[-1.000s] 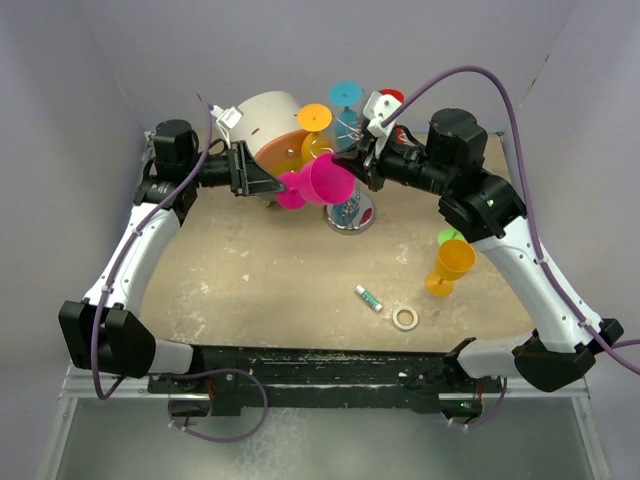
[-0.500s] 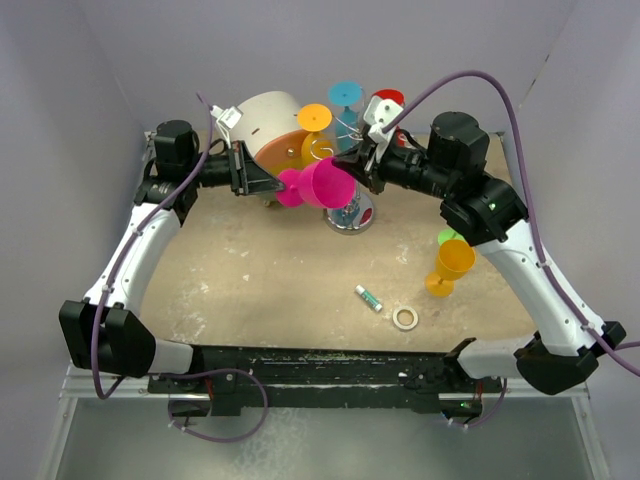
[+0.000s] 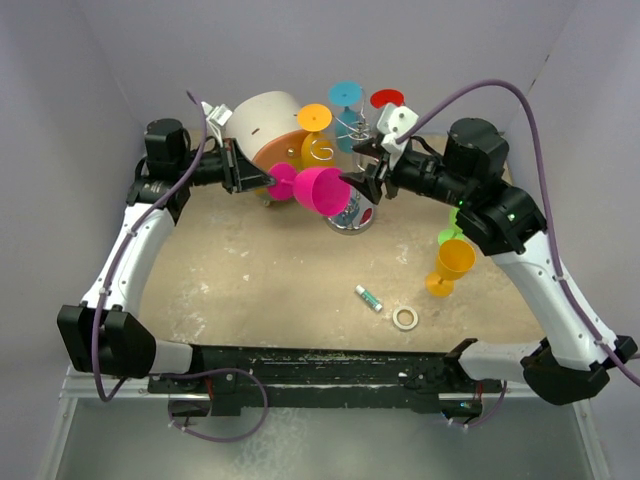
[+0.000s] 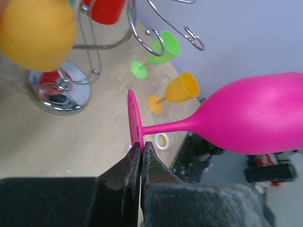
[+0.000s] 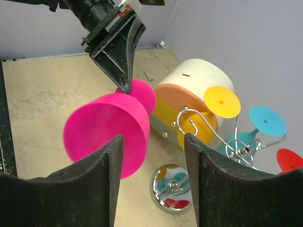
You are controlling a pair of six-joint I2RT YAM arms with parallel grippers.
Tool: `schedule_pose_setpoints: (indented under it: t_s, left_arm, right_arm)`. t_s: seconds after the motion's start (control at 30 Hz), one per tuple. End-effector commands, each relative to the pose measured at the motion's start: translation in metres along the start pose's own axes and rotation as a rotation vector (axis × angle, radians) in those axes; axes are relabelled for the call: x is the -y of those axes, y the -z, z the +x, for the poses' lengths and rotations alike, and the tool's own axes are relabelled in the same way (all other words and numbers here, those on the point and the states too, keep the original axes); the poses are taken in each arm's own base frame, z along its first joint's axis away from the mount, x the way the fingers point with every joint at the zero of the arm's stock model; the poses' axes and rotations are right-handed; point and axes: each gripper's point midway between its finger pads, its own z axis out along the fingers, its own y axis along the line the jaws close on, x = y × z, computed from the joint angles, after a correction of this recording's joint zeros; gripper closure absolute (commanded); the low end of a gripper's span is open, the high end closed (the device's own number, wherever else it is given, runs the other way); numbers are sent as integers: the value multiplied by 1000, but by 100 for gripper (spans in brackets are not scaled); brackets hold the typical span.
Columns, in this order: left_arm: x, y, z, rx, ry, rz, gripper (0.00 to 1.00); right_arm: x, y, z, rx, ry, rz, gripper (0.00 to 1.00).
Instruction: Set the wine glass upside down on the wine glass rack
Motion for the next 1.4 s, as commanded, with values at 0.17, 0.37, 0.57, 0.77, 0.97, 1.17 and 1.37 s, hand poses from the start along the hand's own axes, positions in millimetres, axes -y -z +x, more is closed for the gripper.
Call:
schedule_pose_setpoints:
  t_s: [0.17, 0.37, 0.57, 0.77, 0.97, 1.17, 1.37]
  left_arm:
    - [23, 42, -58, 119, -543, -333, 100]
    - [43, 43, -65, 67, -766, -404, 100]
    - [59, 28, -75, 4, -1023, -454, 100]
    - [81, 2, -80, -52, -1275, -456, 100]
    - [92, -34, -75, -109, -1444, -487, 100]
    - [96, -66, -68, -160, -1621, -578, 100]
    - [97, -90, -59, -191, -1696, -606, 100]
  right_arm:
    - [19, 60, -41, 78, 63, 109, 40]
    - [37, 70, -41, 72, 28, 192, 38]
    - [70, 69, -17, 28, -67, 325, 31]
    - [101, 69, 16, 17, -189, 434, 24]
    - [118, 74, 29, 14, -228, 475, 23]
    - [127, 83, 39, 10, -239, 494, 23]
    - [129, 86, 42, 10, -241, 492, 23]
